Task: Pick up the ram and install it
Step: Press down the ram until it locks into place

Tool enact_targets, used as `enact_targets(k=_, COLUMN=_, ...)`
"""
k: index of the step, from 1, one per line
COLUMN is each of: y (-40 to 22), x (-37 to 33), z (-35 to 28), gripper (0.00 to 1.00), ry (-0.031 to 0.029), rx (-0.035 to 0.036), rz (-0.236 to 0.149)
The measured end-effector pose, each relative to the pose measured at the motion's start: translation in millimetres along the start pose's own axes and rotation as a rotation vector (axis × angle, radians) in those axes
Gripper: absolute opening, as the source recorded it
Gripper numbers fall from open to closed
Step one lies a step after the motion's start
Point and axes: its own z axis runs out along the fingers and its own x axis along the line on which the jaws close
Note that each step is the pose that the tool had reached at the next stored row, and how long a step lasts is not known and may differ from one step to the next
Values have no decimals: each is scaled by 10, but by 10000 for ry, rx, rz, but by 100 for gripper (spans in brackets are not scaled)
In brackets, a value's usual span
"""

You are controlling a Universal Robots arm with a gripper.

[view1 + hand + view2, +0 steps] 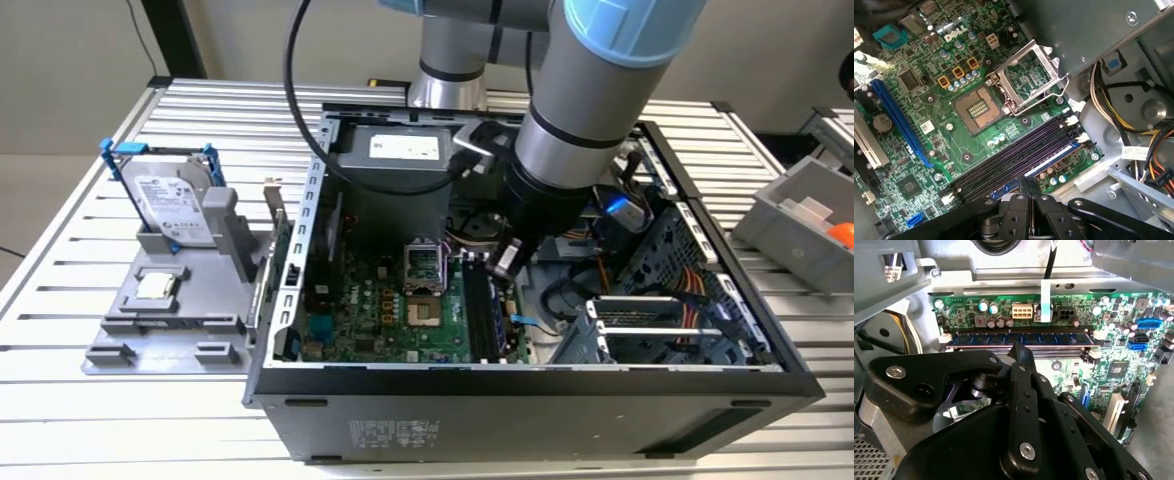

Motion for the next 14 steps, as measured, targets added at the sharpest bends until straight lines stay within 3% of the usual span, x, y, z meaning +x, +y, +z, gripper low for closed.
enact_targets(k=14, y=5, x=-12, z=1, gripper=0, ry=68, rx=6, rz=-1303)
